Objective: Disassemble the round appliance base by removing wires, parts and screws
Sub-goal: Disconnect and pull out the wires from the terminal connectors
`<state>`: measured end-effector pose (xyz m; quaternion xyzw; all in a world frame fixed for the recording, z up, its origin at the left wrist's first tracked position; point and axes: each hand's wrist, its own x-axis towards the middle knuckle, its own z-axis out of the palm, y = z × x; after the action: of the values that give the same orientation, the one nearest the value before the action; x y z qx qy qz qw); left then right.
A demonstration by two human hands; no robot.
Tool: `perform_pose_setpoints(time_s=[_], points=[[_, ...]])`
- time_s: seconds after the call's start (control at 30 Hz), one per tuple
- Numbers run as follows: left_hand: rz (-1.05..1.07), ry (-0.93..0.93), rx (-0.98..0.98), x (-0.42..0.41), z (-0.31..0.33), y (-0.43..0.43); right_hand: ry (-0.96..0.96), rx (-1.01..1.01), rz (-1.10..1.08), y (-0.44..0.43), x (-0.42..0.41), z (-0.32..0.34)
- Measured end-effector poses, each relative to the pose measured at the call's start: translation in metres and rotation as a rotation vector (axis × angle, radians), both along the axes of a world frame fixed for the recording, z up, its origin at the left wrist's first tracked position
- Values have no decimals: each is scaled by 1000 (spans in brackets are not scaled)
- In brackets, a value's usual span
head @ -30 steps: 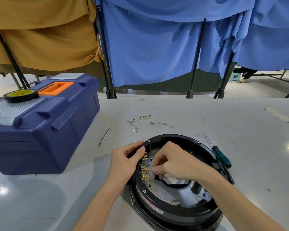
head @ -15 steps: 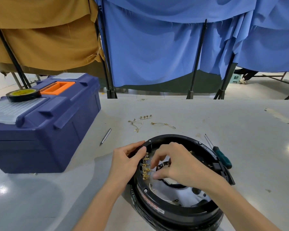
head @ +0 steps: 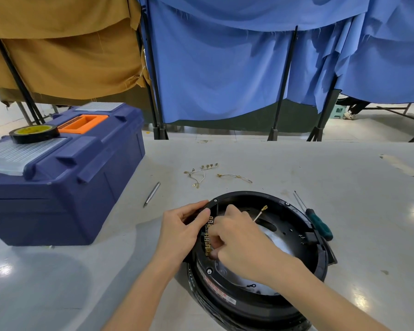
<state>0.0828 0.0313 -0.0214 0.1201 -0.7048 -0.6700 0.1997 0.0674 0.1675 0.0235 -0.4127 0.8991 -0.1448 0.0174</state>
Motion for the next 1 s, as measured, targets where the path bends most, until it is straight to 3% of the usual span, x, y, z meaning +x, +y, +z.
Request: perform_pose_setpoints(time_s=[1.0], points=[[-2,-26,-1,-2,-2,-2,-142,-136,-50,0,-6,-5]])
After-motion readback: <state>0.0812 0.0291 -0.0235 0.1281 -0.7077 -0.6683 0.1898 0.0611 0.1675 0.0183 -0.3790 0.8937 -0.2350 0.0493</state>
